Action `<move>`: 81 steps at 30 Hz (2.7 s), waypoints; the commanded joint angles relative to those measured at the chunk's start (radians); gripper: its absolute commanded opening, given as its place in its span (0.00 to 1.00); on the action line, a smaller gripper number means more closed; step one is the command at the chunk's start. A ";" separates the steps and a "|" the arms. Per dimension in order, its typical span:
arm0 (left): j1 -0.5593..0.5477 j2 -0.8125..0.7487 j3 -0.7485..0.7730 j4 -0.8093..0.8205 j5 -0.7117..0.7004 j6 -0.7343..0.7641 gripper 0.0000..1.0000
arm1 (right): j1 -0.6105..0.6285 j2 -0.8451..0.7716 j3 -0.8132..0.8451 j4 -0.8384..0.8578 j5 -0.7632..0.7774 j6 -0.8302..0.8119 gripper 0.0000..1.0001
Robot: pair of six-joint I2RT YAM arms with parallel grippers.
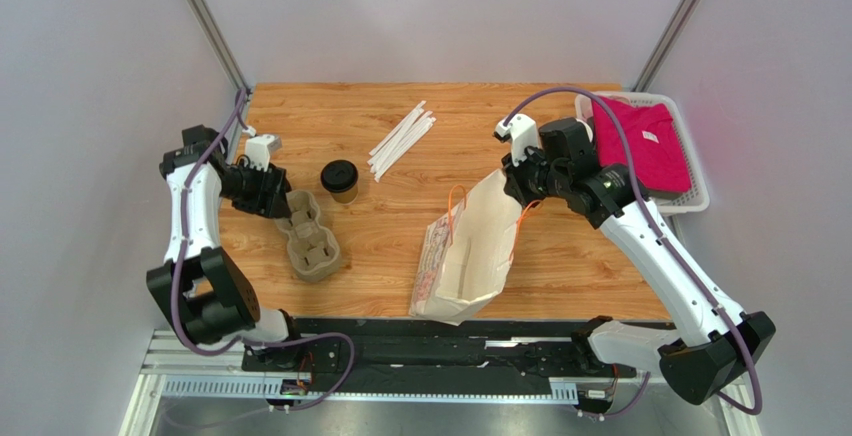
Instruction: Pack the takeout coffee
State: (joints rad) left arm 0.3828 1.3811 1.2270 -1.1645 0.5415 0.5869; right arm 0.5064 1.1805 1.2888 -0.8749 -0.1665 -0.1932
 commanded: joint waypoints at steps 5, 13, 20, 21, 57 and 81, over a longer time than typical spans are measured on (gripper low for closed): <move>0.010 0.251 0.270 -0.032 0.064 0.319 0.72 | 0.004 0.021 0.055 0.008 0.009 -0.020 0.00; -0.004 0.375 0.365 -0.057 0.040 0.390 0.56 | 0.003 0.027 0.058 0.001 0.005 -0.025 0.00; -0.051 0.366 0.264 0.034 -0.026 0.367 0.50 | 0.003 0.048 0.070 0.002 -0.005 -0.023 0.00; -0.053 0.366 0.256 0.054 -0.040 0.361 0.51 | 0.003 0.051 0.072 0.001 -0.005 -0.025 0.00; -0.090 0.256 0.236 0.052 -0.040 0.361 0.00 | 0.004 0.084 0.090 -0.001 -0.016 -0.017 0.00; -0.088 0.159 0.304 0.085 -0.037 0.323 0.00 | 0.004 0.070 0.081 -0.001 -0.021 -0.014 0.00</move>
State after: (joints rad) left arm 0.2958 1.5742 1.4864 -1.0962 0.4713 0.9070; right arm 0.5076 1.2736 1.3476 -0.8833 -0.1753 -0.2070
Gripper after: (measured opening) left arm 0.008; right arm 0.006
